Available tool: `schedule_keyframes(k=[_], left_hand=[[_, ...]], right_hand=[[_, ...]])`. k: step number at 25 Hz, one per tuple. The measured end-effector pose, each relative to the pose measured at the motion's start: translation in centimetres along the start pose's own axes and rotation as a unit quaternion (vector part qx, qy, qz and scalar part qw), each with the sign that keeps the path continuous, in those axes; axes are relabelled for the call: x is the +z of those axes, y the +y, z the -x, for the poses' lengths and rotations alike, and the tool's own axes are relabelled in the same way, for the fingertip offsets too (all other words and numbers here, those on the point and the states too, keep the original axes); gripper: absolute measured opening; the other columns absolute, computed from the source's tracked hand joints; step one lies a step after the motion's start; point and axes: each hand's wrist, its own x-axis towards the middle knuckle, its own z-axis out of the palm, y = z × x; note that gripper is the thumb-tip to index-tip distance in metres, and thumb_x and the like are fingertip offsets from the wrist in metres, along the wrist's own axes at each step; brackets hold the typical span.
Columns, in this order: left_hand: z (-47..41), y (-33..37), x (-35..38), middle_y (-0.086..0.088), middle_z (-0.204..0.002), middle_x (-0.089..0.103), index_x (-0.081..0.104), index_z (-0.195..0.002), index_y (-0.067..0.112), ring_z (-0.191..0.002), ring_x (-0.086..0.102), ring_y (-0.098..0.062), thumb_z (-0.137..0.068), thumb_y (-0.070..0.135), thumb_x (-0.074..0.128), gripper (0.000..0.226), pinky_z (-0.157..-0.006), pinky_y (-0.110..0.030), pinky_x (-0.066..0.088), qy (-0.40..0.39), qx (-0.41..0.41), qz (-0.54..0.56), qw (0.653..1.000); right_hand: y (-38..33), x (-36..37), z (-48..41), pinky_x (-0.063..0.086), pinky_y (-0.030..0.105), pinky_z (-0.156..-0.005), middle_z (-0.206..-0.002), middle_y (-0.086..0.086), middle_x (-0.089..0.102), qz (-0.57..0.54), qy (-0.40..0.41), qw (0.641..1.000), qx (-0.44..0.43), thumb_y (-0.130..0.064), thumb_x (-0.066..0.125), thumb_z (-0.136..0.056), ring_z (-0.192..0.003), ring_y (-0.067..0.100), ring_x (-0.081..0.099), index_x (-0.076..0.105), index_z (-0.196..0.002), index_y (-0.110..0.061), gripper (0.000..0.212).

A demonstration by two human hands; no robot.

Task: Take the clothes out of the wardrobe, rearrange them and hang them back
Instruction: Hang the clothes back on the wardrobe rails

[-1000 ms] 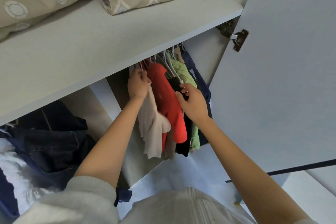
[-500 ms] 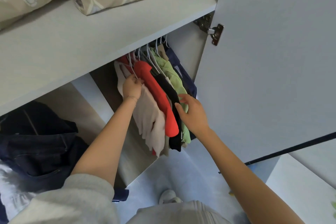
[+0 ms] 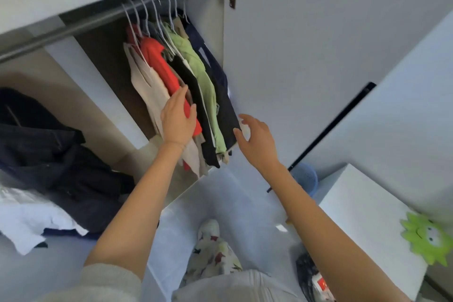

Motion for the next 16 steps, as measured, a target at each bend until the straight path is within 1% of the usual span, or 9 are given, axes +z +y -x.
schedule_keyframes(k=[3,5,7,10,13,16], left_hand=[[6.0,3.1,1.5,-0.004,-0.15,0.042,0.04,-0.145,0.016,-0.141,0.034,-0.02,-0.098,0.026,0.051,0.05,-0.116,-0.039,0.03,-0.048,0.046,-0.047,0.997],[9.5,4.8,2.1,-0.004,-0.151,0.04,0.039,-0.146,0.016,-0.142,0.032,-0.022,-0.098,0.027,0.05,0.05,-0.116,-0.038,0.026,-0.078,0.074,-0.062,0.992],[12.7,6.3,2.7,-0.005,-0.151,0.04,0.039,-0.146,0.016,-0.142,0.032,-0.024,-0.097,0.024,0.052,0.051,-0.116,-0.04,0.025,-0.104,0.107,-0.053,0.987],[16.7,8.2,3.9,-0.01,-0.148,0.044,0.044,-0.142,0.009,-0.138,0.038,-0.031,-0.094,0.018,0.057,0.051,-0.112,-0.048,0.031,-0.137,0.15,-0.017,0.979],[21.2,9.8,5.8,-0.013,-0.144,0.048,0.047,-0.14,0.006,-0.137,0.04,-0.035,-0.093,0.017,0.059,0.049,-0.111,-0.051,0.032,-0.194,0.205,0.009,0.959],[25.9,10.3,7.1,-0.01,-0.146,0.046,0.045,-0.142,0.009,-0.138,0.037,-0.034,-0.095,0.019,0.057,0.05,-0.112,-0.051,0.03,-0.272,0.26,0.025,0.926]], right_hand=[[3.1,-1.9,5.0,0.035,0.035,-0.104,-0.139,0.006,0.053,0.035,-0.002,0.999,0.022,-0.027,0.053,-0.098,-0.128,0.027,0.044,0.045,-0.141,-0.015,0.046],[4.7,-3.1,8.4,0.034,0.036,-0.106,-0.142,0.006,0.051,0.049,0.007,0.998,0.043,-0.026,0.054,-0.098,-0.131,0.028,0.042,0.045,-0.143,-0.014,0.048],[6.1,-4.1,12.0,0.034,0.039,-0.108,-0.142,0.006,0.05,0.053,0.025,0.995,0.079,-0.026,0.056,-0.097,-0.133,0.028,0.04,0.044,-0.143,-0.014,0.049],[7.6,-5.4,17.4,0.034,0.041,-0.107,-0.139,0.008,0.052,0.046,0.061,0.987,0.144,-0.024,0.058,-0.095,-0.13,0.03,0.042,0.046,-0.141,-0.012,0.049],[8.8,-6.1,24.2,0.033,0.036,-0.107,-0.14,0.008,0.051,0.067,0.127,0.966,0.213,-0.02,0.059,-0.093,-0.13,0.03,0.043,0.047,-0.14,-0.01,0.05],[8.6,-6.1,31.5,0.031,0.035,-0.108,-0.14,0.009,0.051,0.065,0.196,0.931,0.3,-0.019,0.059,-0.093,-0.13,0.029,0.042,0.047,-0.141,-0.01,0.05]])
